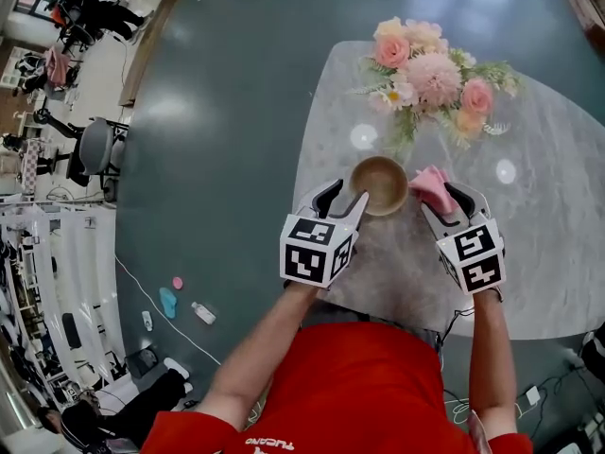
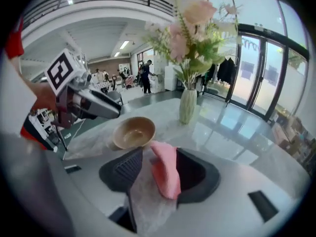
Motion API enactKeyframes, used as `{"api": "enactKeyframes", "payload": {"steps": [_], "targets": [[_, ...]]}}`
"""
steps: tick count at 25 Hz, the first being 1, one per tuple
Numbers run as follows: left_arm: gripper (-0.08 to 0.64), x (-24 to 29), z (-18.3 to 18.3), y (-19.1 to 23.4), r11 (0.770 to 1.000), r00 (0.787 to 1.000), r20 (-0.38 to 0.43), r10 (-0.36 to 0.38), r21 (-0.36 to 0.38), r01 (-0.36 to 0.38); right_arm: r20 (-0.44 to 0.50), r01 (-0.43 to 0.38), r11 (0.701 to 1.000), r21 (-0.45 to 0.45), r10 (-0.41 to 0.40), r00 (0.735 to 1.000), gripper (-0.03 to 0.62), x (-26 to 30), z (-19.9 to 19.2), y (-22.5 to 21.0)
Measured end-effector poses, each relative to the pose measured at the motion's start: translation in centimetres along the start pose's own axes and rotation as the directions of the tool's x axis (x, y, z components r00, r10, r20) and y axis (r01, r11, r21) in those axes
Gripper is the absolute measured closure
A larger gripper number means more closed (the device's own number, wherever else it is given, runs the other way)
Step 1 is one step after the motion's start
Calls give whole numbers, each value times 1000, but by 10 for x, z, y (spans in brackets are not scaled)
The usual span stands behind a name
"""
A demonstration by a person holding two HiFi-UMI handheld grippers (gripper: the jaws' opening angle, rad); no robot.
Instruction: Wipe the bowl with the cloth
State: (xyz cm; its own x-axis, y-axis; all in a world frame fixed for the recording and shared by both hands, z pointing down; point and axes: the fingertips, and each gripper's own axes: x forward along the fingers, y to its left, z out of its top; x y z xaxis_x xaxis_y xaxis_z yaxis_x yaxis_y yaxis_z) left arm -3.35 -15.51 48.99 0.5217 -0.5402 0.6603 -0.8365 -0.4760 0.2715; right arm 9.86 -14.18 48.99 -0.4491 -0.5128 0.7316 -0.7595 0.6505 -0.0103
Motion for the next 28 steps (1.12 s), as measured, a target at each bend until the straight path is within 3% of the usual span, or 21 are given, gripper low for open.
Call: {"api": "enactKeyframes", "payload": {"steps": [3, 6, 8, 10, 12, 17, 20, 28], "targets": [[391, -14, 10, -12, 998, 998, 64, -17, 67, 13, 137, -38, 996, 78, 27, 990, 403, -21, 21, 9], [391, -33, 25, -29, 986, 986, 156, -53, 165, 27, 264, -69, 992, 107, 38, 964, 405, -45, 40, 21], [393, -46, 37, -42, 974, 968, 229, -101, 219, 50, 350, -70, 993, 99, 31, 936, 423, -61, 54, 29], [394, -61, 49, -57, 963, 940, 300, -162, 254, 85, 430, -66, 994, 92, 20, 903, 486, -78, 66, 36], [396, -76, 57, -69, 955, 910, 357, -212, 273, 116, 490, -70, 993, 98, 13, 872, 507, -95, 75, 43], [421, -110, 65, -88, 943, 850, 454, -269, 303, 136, 604, -99, 987, 123, 4, 797, 533, -127, 84, 65], [457, -126, 66, -96, 946, 832, 479, -281, 286, 154, 652, -114, 986, 124, 5, 758, 542, -140, 87, 79], [550, -156, 57, -114, 924, 774, 525, -353, 325, 200, 710, -98, 992, 75, 15, 704, 570, -158, 96, 109]]}}
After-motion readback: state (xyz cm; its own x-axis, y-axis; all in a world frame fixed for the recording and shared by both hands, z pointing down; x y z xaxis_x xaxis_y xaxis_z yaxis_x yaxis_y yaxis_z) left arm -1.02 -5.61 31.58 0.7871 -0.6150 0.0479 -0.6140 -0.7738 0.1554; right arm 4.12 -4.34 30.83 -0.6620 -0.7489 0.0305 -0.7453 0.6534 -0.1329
